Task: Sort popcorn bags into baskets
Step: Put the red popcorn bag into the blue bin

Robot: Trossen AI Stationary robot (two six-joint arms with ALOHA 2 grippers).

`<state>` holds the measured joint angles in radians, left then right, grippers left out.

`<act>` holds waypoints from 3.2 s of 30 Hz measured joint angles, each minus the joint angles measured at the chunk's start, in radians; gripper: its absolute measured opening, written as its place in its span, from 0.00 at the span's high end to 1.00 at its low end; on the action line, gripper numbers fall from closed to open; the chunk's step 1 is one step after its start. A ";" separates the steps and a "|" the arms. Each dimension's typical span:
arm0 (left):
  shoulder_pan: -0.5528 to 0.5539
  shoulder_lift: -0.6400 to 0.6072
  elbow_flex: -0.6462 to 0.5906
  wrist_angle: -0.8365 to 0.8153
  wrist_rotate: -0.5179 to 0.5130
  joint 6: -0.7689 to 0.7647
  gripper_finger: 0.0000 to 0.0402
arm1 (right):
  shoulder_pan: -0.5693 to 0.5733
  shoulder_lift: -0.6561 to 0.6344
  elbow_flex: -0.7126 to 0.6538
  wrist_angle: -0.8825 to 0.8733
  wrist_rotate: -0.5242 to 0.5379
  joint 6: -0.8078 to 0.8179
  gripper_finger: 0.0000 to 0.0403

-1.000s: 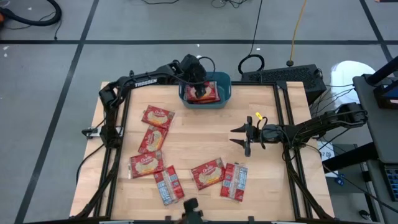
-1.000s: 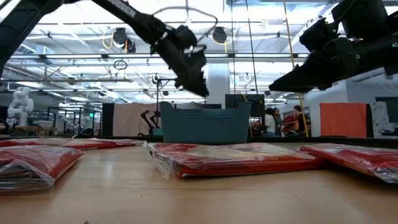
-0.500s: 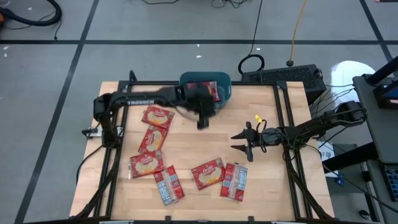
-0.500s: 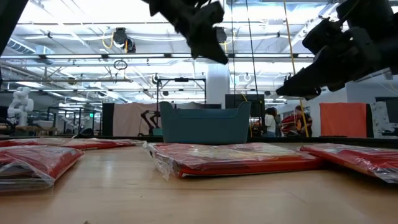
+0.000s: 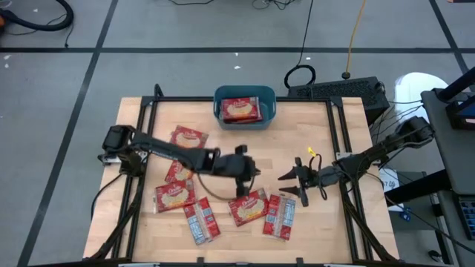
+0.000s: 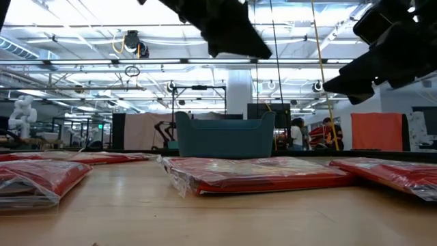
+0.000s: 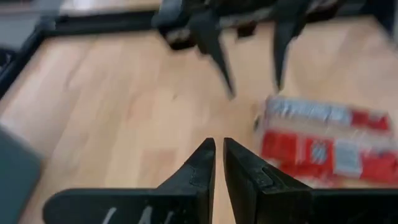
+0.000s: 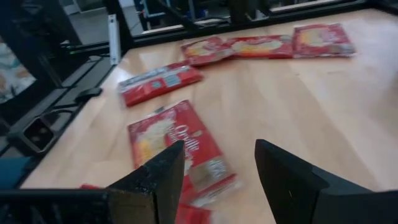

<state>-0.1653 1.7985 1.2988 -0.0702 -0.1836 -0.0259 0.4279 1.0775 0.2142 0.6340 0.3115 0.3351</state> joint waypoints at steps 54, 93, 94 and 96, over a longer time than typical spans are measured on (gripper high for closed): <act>-0.309 0.000 -0.584 0.490 -0.179 -0.635 0.33 | -0.161 0.513 0.389 -0.198 -0.226 0.112 0.44; -0.213 -0.210 -0.582 0.447 -0.343 -0.323 0.56 | -0.230 0.631 0.421 -0.130 -0.487 0.031 0.98; -0.209 -0.212 -0.582 0.447 -0.343 -0.324 0.56 | -0.230 0.613 0.421 -0.132 -0.464 0.016 0.99; -0.199 -0.212 -0.582 0.447 -0.342 -0.331 0.56 | -0.230 0.574 0.421 -0.135 -0.425 -0.013 1.00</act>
<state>-0.3638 1.5867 0.7166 0.3764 -0.5260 -0.3565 0.1974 1.6516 0.6353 0.4986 -0.1138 0.3220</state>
